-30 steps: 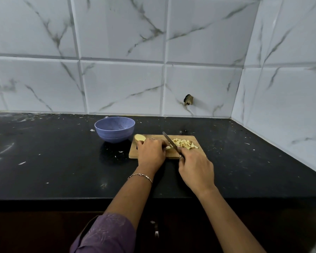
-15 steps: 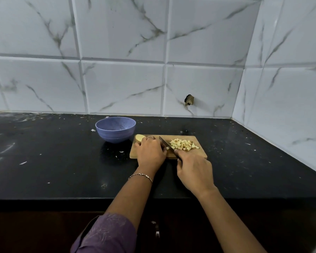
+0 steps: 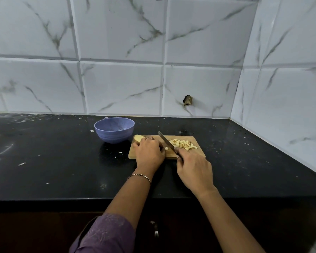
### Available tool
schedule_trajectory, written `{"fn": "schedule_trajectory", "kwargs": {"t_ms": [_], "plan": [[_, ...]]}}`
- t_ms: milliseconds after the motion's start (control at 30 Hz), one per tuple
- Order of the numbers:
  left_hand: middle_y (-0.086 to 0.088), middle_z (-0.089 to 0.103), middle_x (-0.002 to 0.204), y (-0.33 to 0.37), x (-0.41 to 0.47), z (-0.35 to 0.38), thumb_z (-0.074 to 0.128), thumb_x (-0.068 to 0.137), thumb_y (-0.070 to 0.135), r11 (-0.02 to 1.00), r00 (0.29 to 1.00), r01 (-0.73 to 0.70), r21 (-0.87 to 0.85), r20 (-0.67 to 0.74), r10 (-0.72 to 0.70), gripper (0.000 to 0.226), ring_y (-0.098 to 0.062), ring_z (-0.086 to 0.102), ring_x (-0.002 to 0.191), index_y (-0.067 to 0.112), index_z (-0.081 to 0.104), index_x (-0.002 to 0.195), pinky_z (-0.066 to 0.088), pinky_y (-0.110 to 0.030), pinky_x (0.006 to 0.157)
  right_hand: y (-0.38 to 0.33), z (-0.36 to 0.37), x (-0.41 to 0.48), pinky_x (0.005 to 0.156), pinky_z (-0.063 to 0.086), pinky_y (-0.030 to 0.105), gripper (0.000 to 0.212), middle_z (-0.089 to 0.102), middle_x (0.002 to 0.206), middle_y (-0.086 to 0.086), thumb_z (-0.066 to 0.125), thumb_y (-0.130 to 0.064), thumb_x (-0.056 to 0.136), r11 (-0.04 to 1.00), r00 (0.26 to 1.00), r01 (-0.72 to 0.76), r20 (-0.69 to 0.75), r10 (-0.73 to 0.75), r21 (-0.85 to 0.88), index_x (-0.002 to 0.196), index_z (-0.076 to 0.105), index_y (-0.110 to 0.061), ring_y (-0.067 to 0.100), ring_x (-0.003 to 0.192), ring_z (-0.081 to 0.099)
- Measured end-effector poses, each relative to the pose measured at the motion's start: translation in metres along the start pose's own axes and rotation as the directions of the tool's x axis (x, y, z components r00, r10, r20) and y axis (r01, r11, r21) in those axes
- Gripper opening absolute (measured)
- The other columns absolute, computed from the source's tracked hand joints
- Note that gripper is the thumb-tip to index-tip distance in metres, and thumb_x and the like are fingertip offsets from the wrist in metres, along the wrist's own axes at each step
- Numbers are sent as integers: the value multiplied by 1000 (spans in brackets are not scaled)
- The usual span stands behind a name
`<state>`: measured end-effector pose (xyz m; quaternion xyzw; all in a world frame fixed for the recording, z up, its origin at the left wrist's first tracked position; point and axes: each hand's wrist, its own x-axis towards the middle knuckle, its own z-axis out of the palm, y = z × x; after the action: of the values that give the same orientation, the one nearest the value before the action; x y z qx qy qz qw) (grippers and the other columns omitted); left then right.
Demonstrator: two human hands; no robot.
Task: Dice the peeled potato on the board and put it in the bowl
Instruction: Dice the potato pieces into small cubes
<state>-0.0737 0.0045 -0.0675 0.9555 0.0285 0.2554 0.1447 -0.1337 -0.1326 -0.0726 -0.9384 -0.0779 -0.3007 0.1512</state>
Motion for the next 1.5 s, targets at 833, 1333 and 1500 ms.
{"fn": "schedule_trajectory", "kwargs": {"t_ms": [833, 1333, 1500], "plan": [[2, 59, 124, -3, 3, 4, 57, 96, 31, 997, 999, 36, -65, 17, -35, 21, -21, 51, 116, 26, 72, 110, 32, -45, 100, 1, 1, 0, 66, 48, 26, 34, 64, 89, -10, 52, -28, 98, 1000, 1000, -26, -8, 26, -2, 131, 59, -34, 10, 80, 60], [-2, 64, 111, -10, -9, -12, 55, 87, 44, 960, 965, 263, -94, 44, -260, 31, -25, 55, 112, 25, 72, 103, 40, -40, 93, -1, -7, -7, 69, 47, 23, 28, 69, 98, -12, 53, -30, 98, 999, 999, 26, 46, -28, 38, 124, 63, -32, 7, 86, 65], [2, 65, 106, -9, -8, -10, 57, 84, 49, 973, 974, 228, -39, 31, -226, 32, -22, 57, 108, 26, 73, 98, 37, -40, 91, 0, -2, -5, 59, 40, 22, 21, 65, 85, -11, 51, -28, 98, 998, 999, -37, 15, 38, -46, 115, 63, -31, 9, 76, 62]]}}
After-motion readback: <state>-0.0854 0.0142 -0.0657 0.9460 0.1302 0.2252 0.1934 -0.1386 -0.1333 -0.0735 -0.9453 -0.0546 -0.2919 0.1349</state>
